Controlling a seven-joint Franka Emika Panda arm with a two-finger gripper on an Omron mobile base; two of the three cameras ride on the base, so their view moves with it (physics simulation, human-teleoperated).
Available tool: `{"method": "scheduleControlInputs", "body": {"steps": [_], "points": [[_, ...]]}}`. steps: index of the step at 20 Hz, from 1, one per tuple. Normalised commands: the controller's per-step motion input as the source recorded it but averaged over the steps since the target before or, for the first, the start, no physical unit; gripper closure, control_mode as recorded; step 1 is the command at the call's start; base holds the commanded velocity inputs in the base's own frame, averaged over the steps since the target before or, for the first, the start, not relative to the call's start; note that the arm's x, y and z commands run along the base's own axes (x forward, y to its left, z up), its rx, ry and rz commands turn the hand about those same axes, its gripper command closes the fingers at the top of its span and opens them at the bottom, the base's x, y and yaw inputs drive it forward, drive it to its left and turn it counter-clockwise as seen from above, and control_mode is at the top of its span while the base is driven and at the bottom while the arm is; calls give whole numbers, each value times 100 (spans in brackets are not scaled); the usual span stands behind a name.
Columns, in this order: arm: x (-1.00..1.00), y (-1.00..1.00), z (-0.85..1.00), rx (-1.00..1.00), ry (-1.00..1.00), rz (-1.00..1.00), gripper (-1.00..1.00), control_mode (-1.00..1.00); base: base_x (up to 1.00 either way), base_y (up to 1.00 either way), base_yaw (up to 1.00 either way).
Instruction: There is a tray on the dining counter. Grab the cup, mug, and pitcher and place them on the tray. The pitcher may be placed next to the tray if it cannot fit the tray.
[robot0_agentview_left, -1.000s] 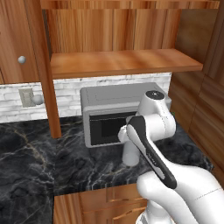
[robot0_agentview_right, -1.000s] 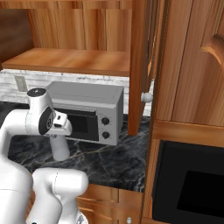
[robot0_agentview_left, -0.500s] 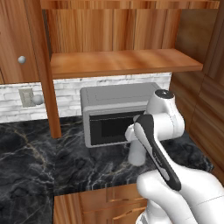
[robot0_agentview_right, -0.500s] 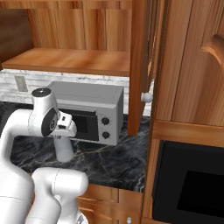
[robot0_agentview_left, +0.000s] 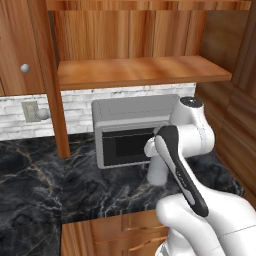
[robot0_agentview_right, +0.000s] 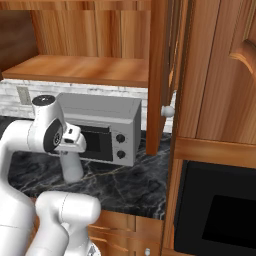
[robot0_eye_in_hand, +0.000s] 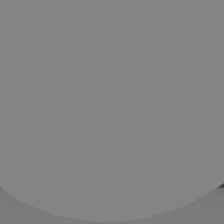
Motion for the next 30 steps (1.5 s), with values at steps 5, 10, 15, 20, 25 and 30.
{"method": "scheduleControlInputs", "body": {"steps": [5,10,15,20,25,30], "points": [[0,0,16,0,0,0,100,-100,0,0,0],[0,0,1,0,0,0,100,100,-16,-1,0],[0,0,0,0,0,0,100,100,-69,-20,-4],[0,0,0,0,0,0,100,100,-91,-33,-7],[0,0,0,0,0,0,100,100,-82,-50,-12],[0,0,0,0,0,0,100,100,-81,-51,-21]]}}
